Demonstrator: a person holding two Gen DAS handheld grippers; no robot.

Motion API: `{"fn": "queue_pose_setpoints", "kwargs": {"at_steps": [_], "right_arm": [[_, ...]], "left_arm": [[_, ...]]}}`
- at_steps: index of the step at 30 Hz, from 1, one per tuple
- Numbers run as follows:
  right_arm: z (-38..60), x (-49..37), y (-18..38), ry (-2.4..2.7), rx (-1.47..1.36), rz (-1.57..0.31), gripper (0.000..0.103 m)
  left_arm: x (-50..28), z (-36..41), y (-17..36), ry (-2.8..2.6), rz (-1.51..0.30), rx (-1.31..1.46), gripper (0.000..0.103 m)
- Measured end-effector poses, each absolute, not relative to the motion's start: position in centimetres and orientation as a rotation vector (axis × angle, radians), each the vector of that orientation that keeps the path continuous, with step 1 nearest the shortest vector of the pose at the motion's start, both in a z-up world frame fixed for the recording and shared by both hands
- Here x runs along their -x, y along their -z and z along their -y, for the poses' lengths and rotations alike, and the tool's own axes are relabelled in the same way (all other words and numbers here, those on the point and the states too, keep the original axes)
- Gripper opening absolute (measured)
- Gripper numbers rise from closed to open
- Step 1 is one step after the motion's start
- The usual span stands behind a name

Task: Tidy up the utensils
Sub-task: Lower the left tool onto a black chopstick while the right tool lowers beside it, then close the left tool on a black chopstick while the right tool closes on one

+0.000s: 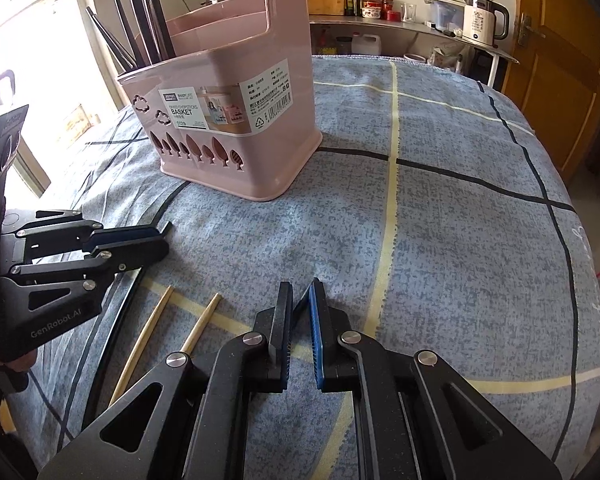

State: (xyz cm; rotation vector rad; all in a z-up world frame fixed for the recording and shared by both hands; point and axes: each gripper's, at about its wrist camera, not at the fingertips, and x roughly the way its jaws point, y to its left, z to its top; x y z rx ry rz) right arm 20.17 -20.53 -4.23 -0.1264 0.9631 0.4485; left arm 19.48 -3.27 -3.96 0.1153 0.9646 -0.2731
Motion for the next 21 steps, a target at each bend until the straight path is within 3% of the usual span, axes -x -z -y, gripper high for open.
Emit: {"fn": "queue_pose_setpoints", "kwargs": {"at_steps": [11, 16, 21], "right_arm": [[20.7, -19.4, 3.9, -0.393, 0.107, -1.008, 0.012], [20.8, -18.7, 3.7, -0.367, 0.079, -1.026, 0.014], [20.4, -18.6, 3.9, -0.342, 0.082, -1.029, 0.014]], "left_arm": [[-18.8, 0.2, 4.1, 0.207, -1.013, -0.049, 0.011], [-18.3, 0.1, 4.1, 0.195, -1.018, -0.006, 0.020], [-18.3, 0.5, 4.1, 0.175, -1.002, -0.013, 0.021]]}}
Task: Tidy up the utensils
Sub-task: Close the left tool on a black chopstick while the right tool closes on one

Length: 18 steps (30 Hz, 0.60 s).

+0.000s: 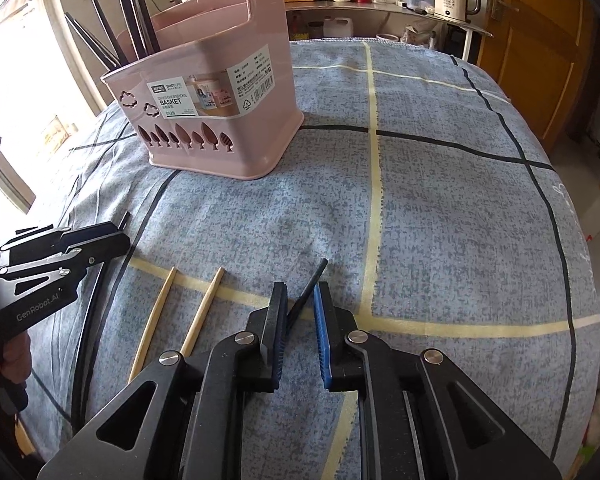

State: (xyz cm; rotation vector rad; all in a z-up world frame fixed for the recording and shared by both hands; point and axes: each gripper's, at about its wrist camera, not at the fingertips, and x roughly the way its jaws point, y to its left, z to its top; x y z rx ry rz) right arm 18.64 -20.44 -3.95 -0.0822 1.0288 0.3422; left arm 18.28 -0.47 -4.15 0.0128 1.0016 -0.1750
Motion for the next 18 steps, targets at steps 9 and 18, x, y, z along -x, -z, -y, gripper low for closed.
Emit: {"fn": "queue_pose_setpoints", "kwargs": {"at_steps": [9, 18], "right_arm": [[19.3, -18.8, 4.0, -0.333, 0.121, -1.018, 0.010], [20.0, -18.1, 1.6, -0.376, 0.070, -0.942, 0.007]], "left_arm": [[-18.7, 1.1, 4.0, 0.161, -0.995, -0.030, 0.008], [-18.2, 0.1, 1.5, 0.194, -0.952, 0.030, 0.007]]}}
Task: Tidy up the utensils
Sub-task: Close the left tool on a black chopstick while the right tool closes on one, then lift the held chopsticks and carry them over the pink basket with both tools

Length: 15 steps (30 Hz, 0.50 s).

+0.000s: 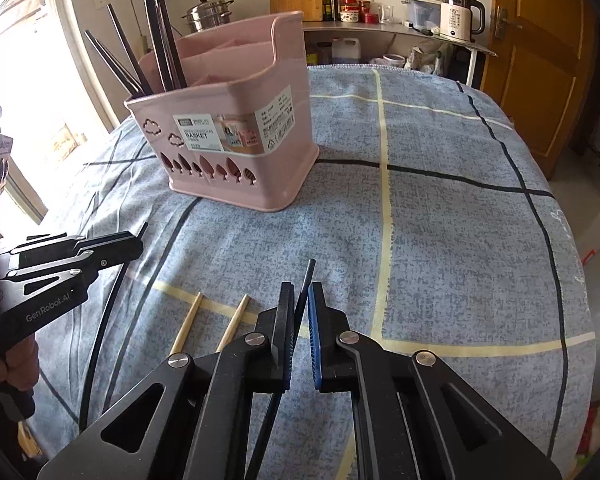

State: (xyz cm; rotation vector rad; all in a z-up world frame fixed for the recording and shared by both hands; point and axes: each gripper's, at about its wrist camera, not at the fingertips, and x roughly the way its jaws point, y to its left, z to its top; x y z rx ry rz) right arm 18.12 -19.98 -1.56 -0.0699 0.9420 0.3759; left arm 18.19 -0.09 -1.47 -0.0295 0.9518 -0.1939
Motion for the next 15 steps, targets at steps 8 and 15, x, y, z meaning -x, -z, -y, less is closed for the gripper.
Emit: {"fn": "queue_pose_setpoints", "kwargs": {"at_steps": [8, 15], "right_arm": [[21.0, -17.1, -3.6, -0.379, 0.030, -0.800, 0.006], [21.6, -15.6, -9.8, -0.376, 0.030, -0.626, 0.005]], "left_arm": [[-16.8, -1.2, -4.9, 0.223, -0.810, 0.045, 0.006], [-15.2, -1.9, -11.0, 0.244, -0.660, 0.028, 0.005]]}}
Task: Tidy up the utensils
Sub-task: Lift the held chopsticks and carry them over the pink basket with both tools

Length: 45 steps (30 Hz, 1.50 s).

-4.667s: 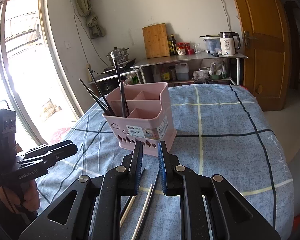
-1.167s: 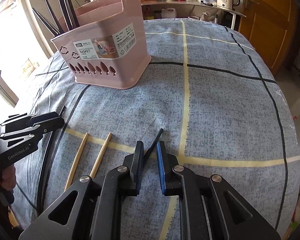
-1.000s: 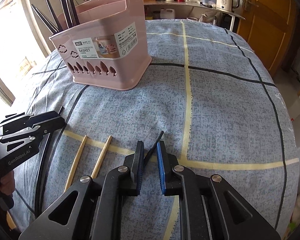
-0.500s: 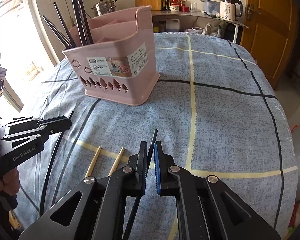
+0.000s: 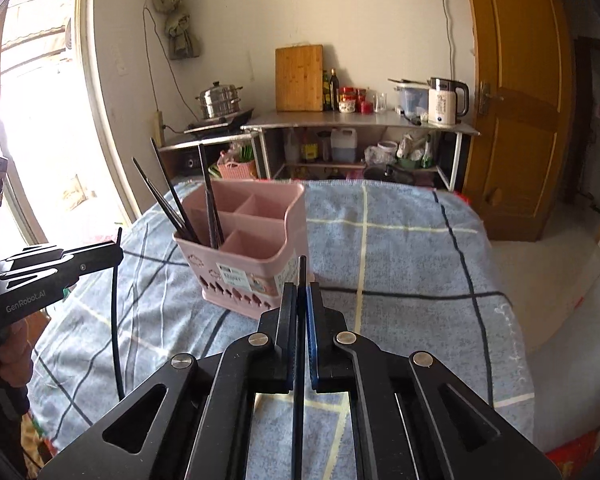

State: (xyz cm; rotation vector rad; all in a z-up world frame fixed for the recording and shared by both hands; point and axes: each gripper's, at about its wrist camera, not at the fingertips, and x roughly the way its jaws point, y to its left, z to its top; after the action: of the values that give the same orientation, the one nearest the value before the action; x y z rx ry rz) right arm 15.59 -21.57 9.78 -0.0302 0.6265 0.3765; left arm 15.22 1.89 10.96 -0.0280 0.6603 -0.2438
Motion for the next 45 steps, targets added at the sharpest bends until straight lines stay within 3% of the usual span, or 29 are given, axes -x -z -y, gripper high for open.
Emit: {"fn": "queue_pose_setpoints", "kwargs": {"at_steps": [7, 31, 45], "right_arm": [[21.5, -14.3, -13.7, -0.374, 0.048, -0.504, 0.004], [21.1, -13.0, -15.8, -0.441, 0.055, -0.455, 0.004], [16.4, -13.6, -19.6, -0.569, 0.052, -0.368, 0.004]], "left_arm": [[-14.6, -2.4, -14.0, 0.247, -0.575, 0.020, 0.005], [-13.2, -2.5, -15.0, 0.279, -0.577, 0.031, 0.005], [-14.1, -4.4, -21.2, 0.277, -0.501, 0.029, 0.005]]}}
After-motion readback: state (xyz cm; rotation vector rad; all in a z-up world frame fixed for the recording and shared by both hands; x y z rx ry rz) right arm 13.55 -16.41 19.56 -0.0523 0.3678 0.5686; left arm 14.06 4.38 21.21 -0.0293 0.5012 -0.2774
